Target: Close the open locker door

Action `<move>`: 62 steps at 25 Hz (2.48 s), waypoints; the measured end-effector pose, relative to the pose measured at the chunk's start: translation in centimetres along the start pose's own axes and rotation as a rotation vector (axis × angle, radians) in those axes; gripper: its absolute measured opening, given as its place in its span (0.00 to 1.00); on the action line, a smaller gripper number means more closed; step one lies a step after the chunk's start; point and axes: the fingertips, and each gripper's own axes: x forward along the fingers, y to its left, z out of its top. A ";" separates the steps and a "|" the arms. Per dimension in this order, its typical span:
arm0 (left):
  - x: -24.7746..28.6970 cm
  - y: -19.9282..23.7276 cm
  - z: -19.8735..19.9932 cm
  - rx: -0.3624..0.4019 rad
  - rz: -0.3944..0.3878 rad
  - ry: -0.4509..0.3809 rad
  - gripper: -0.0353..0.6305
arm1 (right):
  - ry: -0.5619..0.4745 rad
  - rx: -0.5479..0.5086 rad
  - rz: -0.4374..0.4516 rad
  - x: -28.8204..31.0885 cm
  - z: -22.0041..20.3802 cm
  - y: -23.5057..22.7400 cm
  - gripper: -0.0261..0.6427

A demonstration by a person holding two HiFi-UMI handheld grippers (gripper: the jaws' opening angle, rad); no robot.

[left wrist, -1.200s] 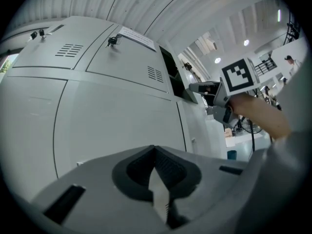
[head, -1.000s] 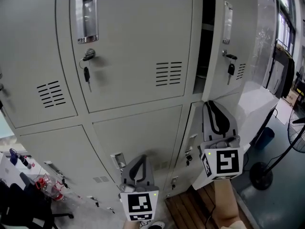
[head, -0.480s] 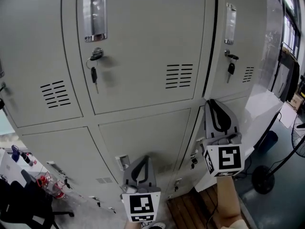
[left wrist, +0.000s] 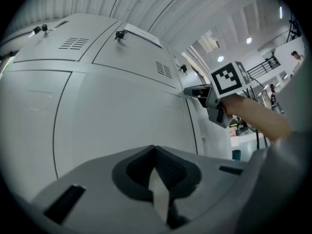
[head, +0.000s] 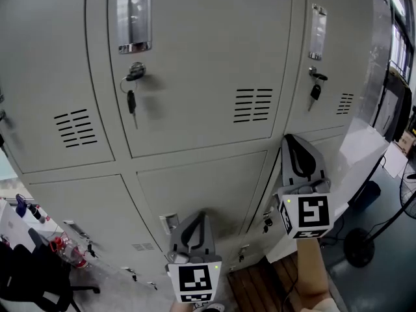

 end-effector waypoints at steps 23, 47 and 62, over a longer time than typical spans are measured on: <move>1.3 -1.1 0.9 -0.006 -0.037 -0.026 0.05 | -0.046 0.097 -0.042 -2.8 0.1 -1.5 0.08; 3.1 -9.0 1.5 -0.036 -0.206 -0.039 0.05 | 0.288 0.275 -0.283 -17.7 -11.1 -5.4 0.08; 2.8 -10.9 0.5 -0.059 -0.238 -0.009 0.05 | 0.396 0.315 -0.362 -23.0 -14.0 -6.0 0.07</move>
